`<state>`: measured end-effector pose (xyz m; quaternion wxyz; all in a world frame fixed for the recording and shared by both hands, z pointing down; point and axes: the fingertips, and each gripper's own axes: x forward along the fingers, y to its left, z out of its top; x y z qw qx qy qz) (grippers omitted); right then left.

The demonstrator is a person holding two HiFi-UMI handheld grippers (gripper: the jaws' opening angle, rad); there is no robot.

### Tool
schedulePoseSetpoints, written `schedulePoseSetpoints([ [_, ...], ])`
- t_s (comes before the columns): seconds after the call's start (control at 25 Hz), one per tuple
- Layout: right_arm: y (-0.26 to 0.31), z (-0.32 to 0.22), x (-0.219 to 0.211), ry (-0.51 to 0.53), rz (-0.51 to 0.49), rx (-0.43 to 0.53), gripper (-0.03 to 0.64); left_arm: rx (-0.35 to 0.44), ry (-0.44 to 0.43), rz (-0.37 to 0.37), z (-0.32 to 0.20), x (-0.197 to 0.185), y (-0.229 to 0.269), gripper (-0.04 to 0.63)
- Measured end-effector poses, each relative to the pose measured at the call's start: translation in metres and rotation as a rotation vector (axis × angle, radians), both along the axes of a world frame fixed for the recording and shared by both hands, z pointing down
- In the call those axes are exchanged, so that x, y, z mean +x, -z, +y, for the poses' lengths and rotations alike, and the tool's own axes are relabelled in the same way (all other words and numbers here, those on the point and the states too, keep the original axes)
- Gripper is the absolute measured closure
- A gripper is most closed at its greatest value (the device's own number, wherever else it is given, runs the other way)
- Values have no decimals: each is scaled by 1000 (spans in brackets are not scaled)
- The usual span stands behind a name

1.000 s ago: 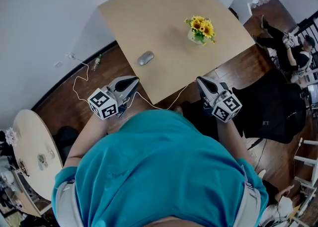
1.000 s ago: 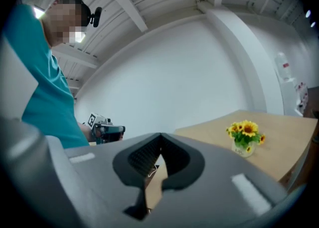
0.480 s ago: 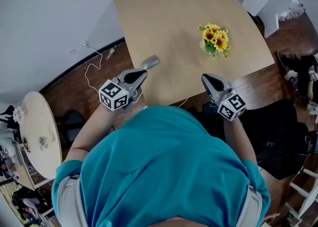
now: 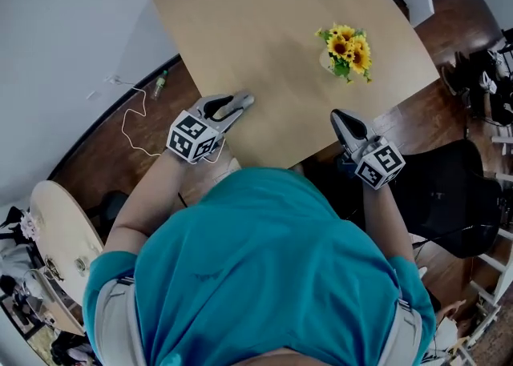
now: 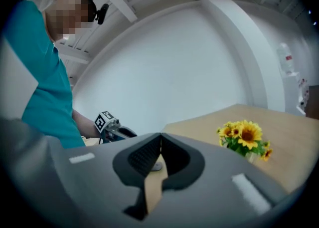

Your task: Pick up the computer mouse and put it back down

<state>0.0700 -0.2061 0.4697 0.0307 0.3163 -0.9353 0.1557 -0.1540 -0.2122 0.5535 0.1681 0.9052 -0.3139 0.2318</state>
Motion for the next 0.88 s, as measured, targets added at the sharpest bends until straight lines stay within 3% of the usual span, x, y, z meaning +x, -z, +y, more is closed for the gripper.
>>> schedulePoseSetpoints([
  [0.24,-14,-4,1,-20,9,-38,614,-119,-40,-130,-19,1,-52,322],
  [0.4,-27,-8,8,-24,12,-66,614,-194,-27,-203,-30,1,-87,274],
  [0.64,-34,-17,12,-18,15,-87,614,-282,-2,-323,-42,-8,-145,245],
  [0.88,-38,-23,14,-16,19,-93,614,-328,2,-418,-47,-7,-163,242],
])
